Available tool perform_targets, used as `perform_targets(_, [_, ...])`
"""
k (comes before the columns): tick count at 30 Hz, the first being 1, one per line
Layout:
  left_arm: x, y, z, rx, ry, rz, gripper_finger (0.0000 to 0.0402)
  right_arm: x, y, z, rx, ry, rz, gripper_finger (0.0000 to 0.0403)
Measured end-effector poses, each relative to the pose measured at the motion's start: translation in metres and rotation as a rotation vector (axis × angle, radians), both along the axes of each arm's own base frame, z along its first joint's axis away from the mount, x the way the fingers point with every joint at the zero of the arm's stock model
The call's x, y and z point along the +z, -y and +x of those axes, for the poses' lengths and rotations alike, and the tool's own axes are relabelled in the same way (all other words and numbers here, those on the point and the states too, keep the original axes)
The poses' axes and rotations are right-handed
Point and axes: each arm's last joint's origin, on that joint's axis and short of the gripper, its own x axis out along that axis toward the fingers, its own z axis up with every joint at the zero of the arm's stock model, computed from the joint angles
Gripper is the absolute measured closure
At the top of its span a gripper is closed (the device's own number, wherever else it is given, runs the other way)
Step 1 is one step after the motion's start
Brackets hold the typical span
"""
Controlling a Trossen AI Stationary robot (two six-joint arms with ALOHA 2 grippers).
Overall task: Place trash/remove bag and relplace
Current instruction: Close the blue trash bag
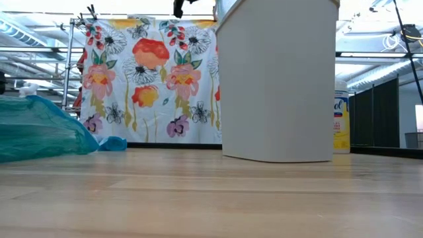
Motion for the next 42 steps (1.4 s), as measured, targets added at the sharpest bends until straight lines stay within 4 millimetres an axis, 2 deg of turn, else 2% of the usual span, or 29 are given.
perform_targets(4, [0.000, 0.001, 0.000, -0.038, -0.001, -0.004, 0.0401, 0.009, -0.004, 0.004, 0.028, 0.086, -0.027, 0.0403])
perform_targets(11, [-0.001, 0.009, 0.003, -0.134, -0.011, 0.001, 0.0401, 0.012, -0.012, 0.016, 0.100, 0.117, -0.014, 0.0403])
perform_targets(15, [-0.005, 0.010, 0.003, -0.150, -0.055, -0.007, 0.0401, 0.024, -0.015, 0.031, 0.151, 0.123, -0.014, 0.0403])
perform_targets(21, [-0.014, 0.008, 0.013, -0.150, -0.079, -0.014, 0.0401, 0.040, -0.009, 0.063, 0.202, 0.118, 0.036, 0.0401])
perform_targets(25, [-0.018, 0.009, 0.019, -0.157, -0.072, -0.018, 0.0401, 0.037, -0.002, 0.083, 0.243, 0.089, 0.109, 0.0380])
perform_targets(32, [-0.022, 0.012, 0.023, -0.168, -0.083, -0.018, 0.0401, 0.016, 0.015, 0.110, 0.216, 0.029, 0.192, 0.0315])
perform_targets(37, [-0.022, 0.012, 0.024, -0.168, -0.080, -0.012, 0.0401, 0.017, 0.028, 0.121, 0.195, 0.112, 0.174, 0.0283])
perform_targets(42, [-0.022, 0.012, 0.024, -0.168, -0.080, -0.012, 0.0401, 0.013, 0.036, 0.130, 0.226, 0.135, 0.187, 0.0271])
